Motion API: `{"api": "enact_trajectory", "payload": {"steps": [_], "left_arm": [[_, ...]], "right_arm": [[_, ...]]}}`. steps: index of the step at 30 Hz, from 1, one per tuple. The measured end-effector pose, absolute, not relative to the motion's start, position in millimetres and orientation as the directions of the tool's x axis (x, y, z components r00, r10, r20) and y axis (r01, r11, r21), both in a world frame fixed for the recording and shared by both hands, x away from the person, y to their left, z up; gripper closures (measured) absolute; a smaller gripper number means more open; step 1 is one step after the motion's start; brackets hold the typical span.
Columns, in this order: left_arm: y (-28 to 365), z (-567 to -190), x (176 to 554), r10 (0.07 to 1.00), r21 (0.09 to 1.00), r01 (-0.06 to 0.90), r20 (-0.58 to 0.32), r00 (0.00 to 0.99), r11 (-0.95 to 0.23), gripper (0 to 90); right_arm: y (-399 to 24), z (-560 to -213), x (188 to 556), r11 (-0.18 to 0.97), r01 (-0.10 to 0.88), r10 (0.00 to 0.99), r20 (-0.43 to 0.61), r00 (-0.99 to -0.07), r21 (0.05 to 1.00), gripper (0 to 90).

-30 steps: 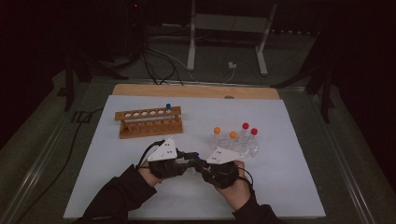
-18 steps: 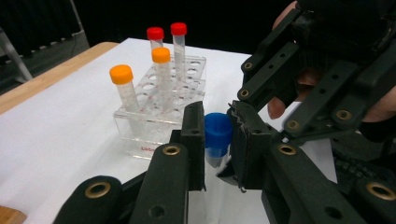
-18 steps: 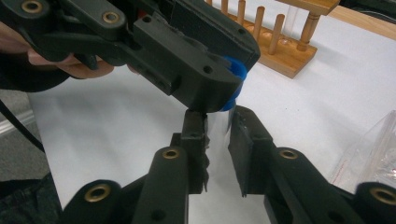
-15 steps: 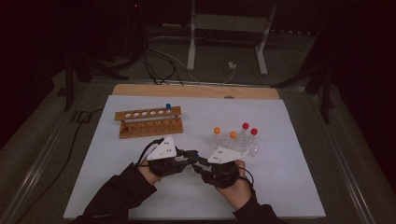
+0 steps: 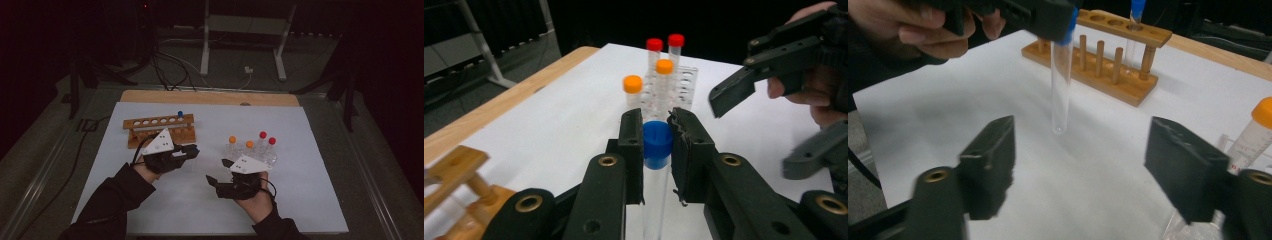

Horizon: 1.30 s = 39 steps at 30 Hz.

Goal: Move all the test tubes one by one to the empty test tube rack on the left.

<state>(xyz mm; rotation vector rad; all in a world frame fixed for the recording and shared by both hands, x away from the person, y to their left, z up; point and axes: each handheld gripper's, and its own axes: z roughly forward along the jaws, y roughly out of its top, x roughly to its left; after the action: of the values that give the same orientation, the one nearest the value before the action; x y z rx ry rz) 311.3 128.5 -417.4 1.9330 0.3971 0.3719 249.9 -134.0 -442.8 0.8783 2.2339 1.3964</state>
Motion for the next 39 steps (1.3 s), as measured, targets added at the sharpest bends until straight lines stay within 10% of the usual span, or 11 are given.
{"api": "enact_trajectory", "payload": {"steps": [9, 39], "left_arm": [[149.3, -392.8, 324.0, 0.496, 0.929, 0.085, 0.113, 0.861, -0.360, 77.8], [173.4, -383.3, 407.6, 0.750, 0.953, 0.117, 0.142, 0.646, -0.281, 77.7]], "right_arm": [[-133.3, -441.9, 251.7, 0.301, 0.329, 0.684, 0.038, -0.728, 0.895, 0.5], [-135.2, -438.4, 248.0, 0.311, 0.302, 0.631, 0.042, -0.774, 0.901, 0.0]]}}
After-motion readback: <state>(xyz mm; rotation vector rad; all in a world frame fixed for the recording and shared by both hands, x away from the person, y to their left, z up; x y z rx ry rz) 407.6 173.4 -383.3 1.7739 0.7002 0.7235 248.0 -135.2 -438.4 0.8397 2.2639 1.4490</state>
